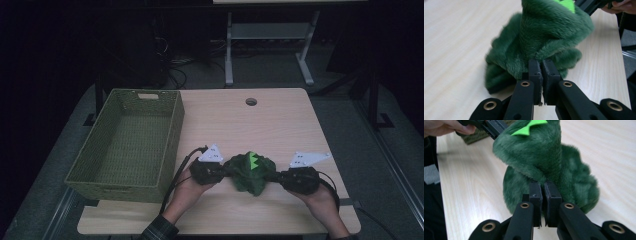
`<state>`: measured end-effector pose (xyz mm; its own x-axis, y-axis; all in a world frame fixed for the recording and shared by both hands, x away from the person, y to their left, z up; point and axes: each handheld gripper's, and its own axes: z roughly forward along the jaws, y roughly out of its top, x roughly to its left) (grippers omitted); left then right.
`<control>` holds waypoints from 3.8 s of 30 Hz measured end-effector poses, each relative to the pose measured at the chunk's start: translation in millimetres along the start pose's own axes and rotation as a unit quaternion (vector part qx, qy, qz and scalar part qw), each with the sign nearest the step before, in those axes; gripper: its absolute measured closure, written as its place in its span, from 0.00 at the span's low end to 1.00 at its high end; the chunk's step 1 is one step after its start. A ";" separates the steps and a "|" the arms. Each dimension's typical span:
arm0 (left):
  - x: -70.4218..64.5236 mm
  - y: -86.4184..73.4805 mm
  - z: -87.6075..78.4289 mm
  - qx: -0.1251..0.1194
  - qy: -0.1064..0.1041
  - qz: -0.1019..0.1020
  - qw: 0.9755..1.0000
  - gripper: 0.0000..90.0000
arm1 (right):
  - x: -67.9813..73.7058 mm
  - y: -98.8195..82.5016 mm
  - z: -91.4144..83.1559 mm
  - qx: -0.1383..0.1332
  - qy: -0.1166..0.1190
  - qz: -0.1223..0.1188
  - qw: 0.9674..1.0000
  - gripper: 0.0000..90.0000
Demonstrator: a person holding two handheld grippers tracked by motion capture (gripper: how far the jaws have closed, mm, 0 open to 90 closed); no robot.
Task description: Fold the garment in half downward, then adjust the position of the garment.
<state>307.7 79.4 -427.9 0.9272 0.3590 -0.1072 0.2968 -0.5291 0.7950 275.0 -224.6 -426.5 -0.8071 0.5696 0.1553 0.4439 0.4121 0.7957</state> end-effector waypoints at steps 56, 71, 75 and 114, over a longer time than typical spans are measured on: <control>-16.3 -4.2 -7.7 0.015 -0.010 -0.013 1.000 1.00 | 15.4 -18.9 -13.3 -0.014 -0.027 -0.005 1.000 1.00; -0.4 -3.9 41.7 0.081 0.030 -0.007 0.996 1.00 | 3.1 -21.2 33.4 0.064 -0.017 -0.007 0.998 1.00; 2.7 -5.1 50.4 0.096 0.037 0.000 0.995 1.00 | 4.2 -21.6 42.2 0.077 -0.020 -0.013 0.997 1.00; -42.2 -17.6 34.2 0.063 -0.058 -0.018 0.996 0.99 | -82.4 21.7 63.8 0.039 -0.043 0.046 0.997 1.00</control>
<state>271.1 47.3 -457.8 0.9336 0.2921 -0.2074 0.3492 -0.6124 0.7093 376.0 -217.2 -459.4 -0.7272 0.6644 0.1724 0.5461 0.4077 0.7318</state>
